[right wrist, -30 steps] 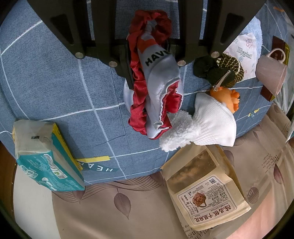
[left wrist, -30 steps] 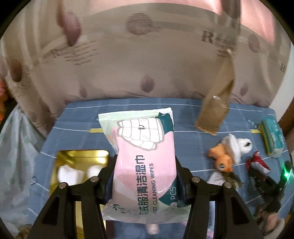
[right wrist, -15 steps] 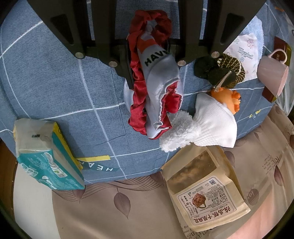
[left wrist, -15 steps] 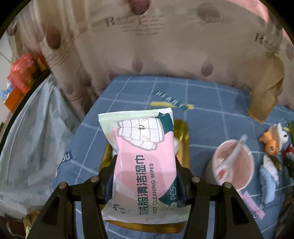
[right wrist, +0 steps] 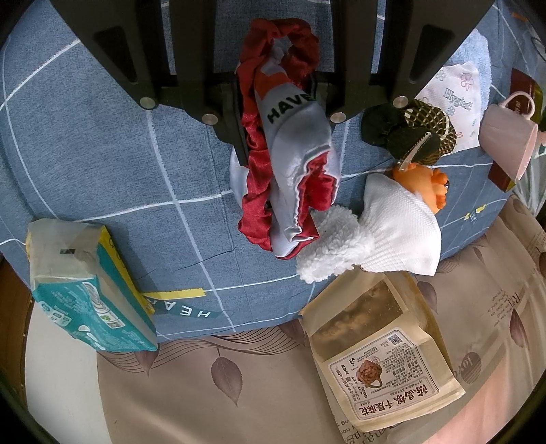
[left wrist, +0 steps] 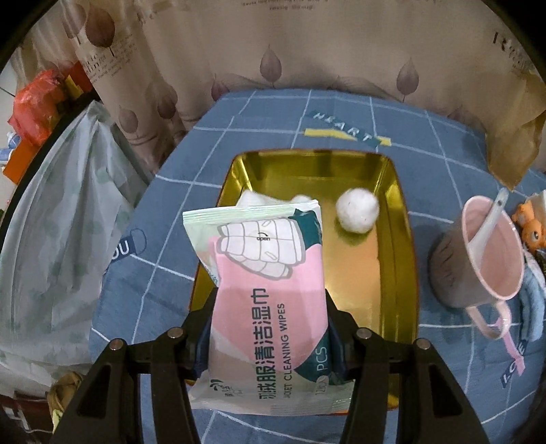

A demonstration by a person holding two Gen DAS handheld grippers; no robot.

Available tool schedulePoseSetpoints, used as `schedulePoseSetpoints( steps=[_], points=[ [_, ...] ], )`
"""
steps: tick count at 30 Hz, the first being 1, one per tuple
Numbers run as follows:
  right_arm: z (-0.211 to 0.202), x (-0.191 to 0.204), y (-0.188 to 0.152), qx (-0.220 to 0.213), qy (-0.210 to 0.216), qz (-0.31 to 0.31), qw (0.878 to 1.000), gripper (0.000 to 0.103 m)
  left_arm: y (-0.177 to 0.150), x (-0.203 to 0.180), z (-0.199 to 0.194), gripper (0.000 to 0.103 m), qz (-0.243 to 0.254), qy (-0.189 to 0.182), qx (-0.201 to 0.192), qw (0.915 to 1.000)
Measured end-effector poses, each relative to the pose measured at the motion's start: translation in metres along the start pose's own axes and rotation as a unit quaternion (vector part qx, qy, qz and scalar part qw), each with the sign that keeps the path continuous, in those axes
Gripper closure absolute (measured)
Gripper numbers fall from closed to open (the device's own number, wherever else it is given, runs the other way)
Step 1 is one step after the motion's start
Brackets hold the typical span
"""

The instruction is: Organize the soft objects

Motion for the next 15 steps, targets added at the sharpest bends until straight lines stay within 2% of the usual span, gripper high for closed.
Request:
schedulePoseSetpoints(
  steps=[11,15],
  points=[
    [0.0,0.002,-0.001,0.0,-0.001,-0.001,1.0,0.078,-0.008,0.0,0.032,0.048,0.008,0.0,0.032,0.9994],
    [-0.001,0.001,-0.001,0.0,-0.003,-0.003,1.0,0.078,-0.005,-0.002,0.038,0.048,0.011,-0.007,0.028,0.9995]
  ],
)
Point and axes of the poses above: each gripper's, at about its wrist camera, not at the fingertips, and z roughly the way its jaws point, x to its left, y to its top, the point moved 1 cm from there along z, roughly the way its jaws point, and after that the axes turned 3 degrees about y, right-handed, at the moved point
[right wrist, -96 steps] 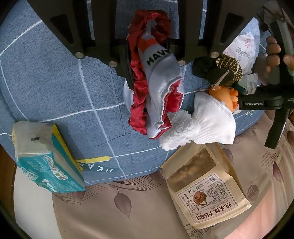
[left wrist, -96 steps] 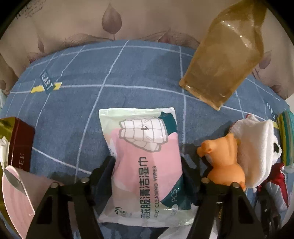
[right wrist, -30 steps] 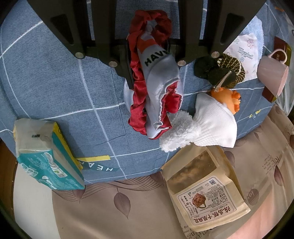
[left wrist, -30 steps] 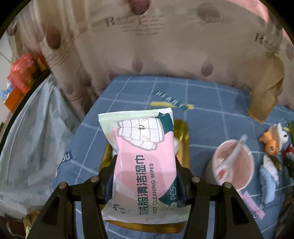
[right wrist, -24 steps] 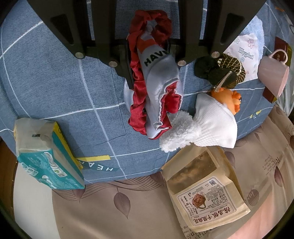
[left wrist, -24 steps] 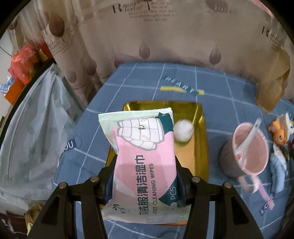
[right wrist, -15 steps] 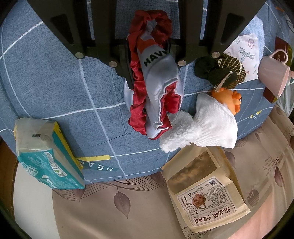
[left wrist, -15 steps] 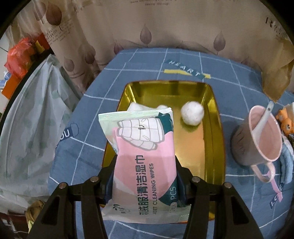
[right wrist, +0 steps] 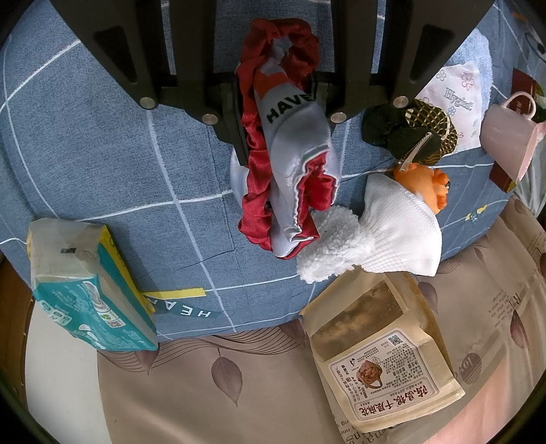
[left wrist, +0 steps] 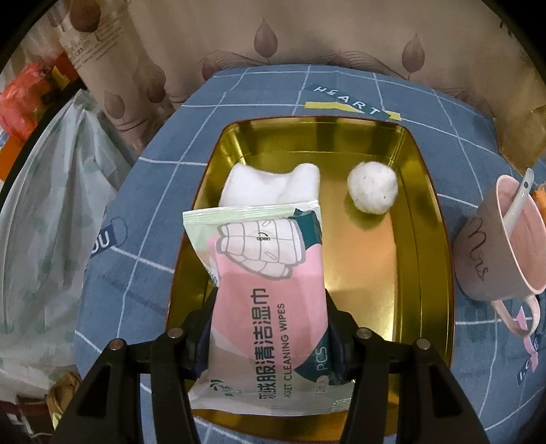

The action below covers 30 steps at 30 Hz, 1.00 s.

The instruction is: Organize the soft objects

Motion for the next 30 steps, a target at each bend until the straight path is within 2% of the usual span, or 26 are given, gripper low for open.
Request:
schedulePoseSetpoints(
  steps=[12,22,30],
  points=[
    [0.0,0.001,0.0,0.0,-0.004,-0.003,1.0,0.078,0.029,0.001,0.016,0.048,0.006,-0.017,-0.026,0.9995],
    [-0.001,-0.001,0.0,0.001,-0.007,-0.006,1.0,0.078,0.04,0.004,0.026,0.048,0.011,-0.018,-0.045,0.9988],
    [0.0,0.0,0.0,0.001,-0.012,-0.009,1.0,0.078,0.042,0.008,0.038,0.045,0.004,-0.025,-0.029,0.9993]
  ],
)
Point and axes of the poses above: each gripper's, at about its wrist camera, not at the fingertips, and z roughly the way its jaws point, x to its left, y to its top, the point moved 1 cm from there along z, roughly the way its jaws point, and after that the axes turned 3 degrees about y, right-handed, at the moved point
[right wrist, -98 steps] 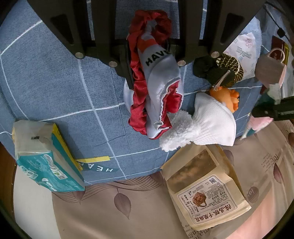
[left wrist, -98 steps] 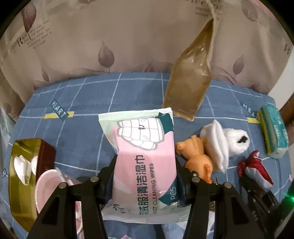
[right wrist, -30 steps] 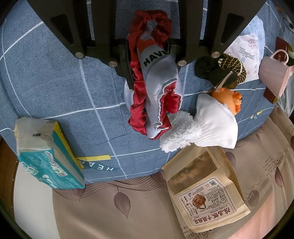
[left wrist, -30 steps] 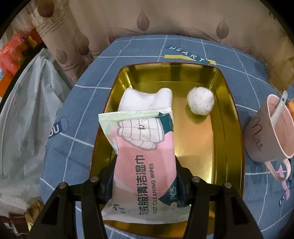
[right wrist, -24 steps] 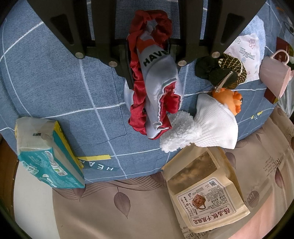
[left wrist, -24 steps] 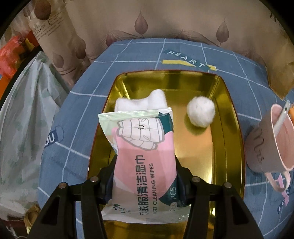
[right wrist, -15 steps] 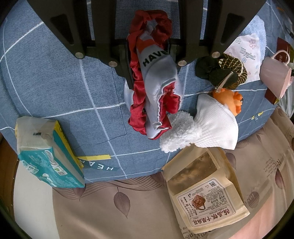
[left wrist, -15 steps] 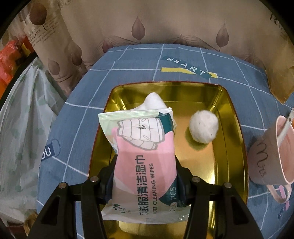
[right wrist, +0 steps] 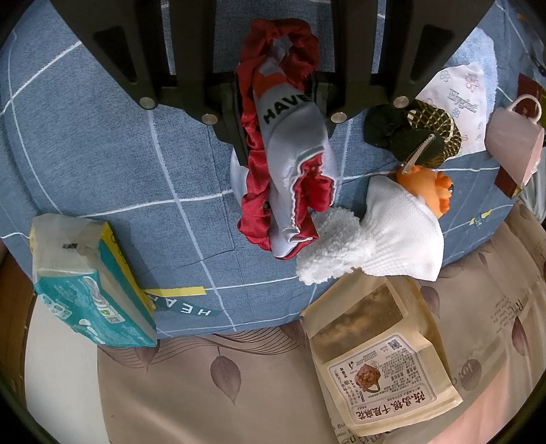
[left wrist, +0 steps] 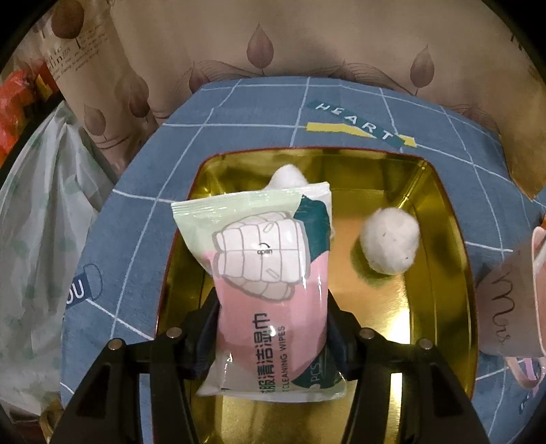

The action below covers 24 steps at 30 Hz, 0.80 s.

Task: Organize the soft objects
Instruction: 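Lower the pink wipes pack into the tray and open the left gripper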

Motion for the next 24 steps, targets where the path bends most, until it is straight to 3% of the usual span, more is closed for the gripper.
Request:
schedulePoseSetpoints(
  steps=[13,18,24],
  points=[
    [-0.006,-0.011,-0.001,0.003,-0.022,-0.018,1.0,0.078,-0.002,0.001,-0.012,0.045,0.002,-0.01,-0.017,0.9998],
    [-0.011,-0.016,-0.003,0.004,-0.032,-0.027,0.999,0.078,0.0,0.004,-0.033,0.042,-0.001,-0.031,-0.047,0.9984],
    [-0.022,-0.025,-0.007,0.006,-0.043,-0.037,0.998,0.077,-0.003,0.013,-0.064,0.042,-0.021,-0.03,-0.085,0.9957]
  ],
)
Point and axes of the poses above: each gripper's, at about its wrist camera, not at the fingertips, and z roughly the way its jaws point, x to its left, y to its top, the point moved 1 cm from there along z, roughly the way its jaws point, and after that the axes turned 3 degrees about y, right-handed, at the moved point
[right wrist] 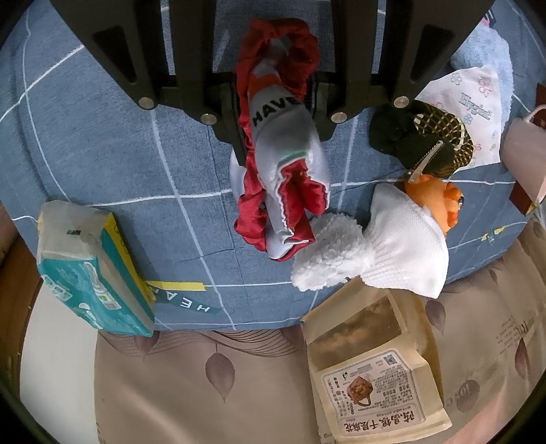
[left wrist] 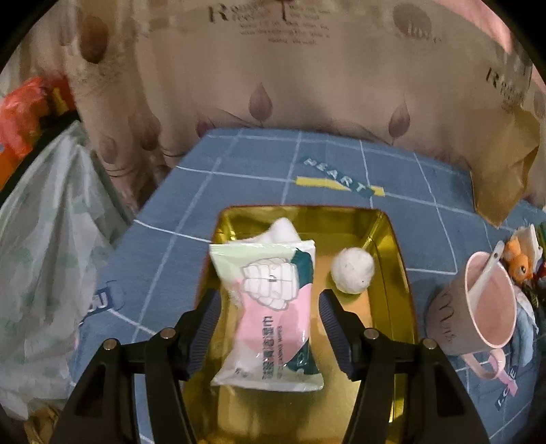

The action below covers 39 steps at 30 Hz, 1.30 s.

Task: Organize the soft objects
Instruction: 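Lower the pink wipes pack into the tray and open the left gripper, then carry the grey-and-red sock into the tray and open the right gripper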

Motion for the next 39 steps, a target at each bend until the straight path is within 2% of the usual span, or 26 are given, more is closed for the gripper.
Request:
schedulePoseSetpoints(
  steps=[8,11,15,19,22,27,33,39],
  points=[
    [-0.007,-0.003,-0.003,0.0,-0.016,-0.016,1.0,0.076,-0.031,-0.001,-0.044,0.042,-0.008,0.064,-0.054,0.9964],
    [-0.013,-0.008,-0.004,-0.006,-0.012,-0.017,1.0,0.079,-0.045,-0.003,-0.057,0.042,-0.002,0.078,-0.073,0.9942],
    [-0.021,-0.012,-0.004,-0.011,-0.013,-0.015,1.0,0.083,-0.059,0.002,-0.067,0.041,0.006,0.093,-0.084,0.9921],
    [-0.038,-0.003,0.001,-0.016,-0.014,-0.019,1.0,0.084,-0.062,0.019,-0.066,0.041,-0.027,0.086,-0.083,0.9924],
    [-0.045,0.037,0.011,-0.031,-0.012,-0.036,0.999,0.084,-0.065,0.03,-0.064,0.041,-0.05,0.094,-0.081,0.991],
    [-0.062,0.101,0.033,-0.056,0.022,-0.067,0.996,0.084,-0.067,0.047,-0.058,0.041,-0.085,0.096,-0.073,0.9891],
    [-0.076,0.188,0.048,-0.061,0.092,-0.123,0.986,0.084,-0.069,0.06,-0.056,0.041,-0.113,0.103,-0.068,0.9859],
    [-0.081,0.279,0.041,-0.046,0.164,-0.184,0.968,0.084,-0.071,0.07,-0.055,0.041,-0.132,0.111,-0.07,0.9826]
  ],
)
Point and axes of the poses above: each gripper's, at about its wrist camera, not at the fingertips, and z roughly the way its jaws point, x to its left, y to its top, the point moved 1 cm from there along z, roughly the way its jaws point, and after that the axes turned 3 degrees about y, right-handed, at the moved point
